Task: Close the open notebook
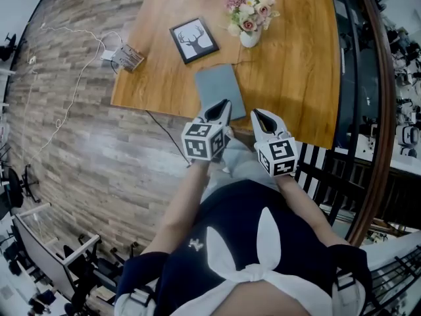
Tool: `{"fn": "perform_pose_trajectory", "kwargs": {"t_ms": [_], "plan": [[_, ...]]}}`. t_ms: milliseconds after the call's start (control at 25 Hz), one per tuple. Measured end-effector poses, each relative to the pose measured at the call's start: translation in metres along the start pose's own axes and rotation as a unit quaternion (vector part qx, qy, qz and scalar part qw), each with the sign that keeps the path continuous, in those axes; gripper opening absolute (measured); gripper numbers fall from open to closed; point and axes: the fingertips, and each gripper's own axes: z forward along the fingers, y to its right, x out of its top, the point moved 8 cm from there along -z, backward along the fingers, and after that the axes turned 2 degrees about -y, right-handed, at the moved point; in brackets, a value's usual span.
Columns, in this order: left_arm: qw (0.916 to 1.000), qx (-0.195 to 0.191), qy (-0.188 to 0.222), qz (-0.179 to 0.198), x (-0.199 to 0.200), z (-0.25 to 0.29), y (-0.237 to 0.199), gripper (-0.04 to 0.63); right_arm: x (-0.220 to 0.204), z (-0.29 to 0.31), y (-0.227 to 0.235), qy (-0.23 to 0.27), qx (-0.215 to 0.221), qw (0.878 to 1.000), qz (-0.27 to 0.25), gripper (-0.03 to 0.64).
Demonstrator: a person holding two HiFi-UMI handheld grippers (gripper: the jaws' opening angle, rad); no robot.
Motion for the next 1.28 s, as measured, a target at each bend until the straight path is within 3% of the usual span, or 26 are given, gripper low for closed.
{"fn": "perform_pose_trajectory", "kwargs": {"t_ms": [560, 1280], "plan": [[0.9982, 0.026, 0.042, 0.035, 0.011, -0.037, 0.017, 0.017, 0.012, -0.014, -0.012, 0.008, 0.022, 1.000, -0.016, -0.003], [0.9985, 0.020, 0.039, 0.034, -0.005, -0.054, 0.021, 0.017, 0.008, -0.023, -0.029, 0.011, 0.023, 0.999, -0.022, -0.003]]}}
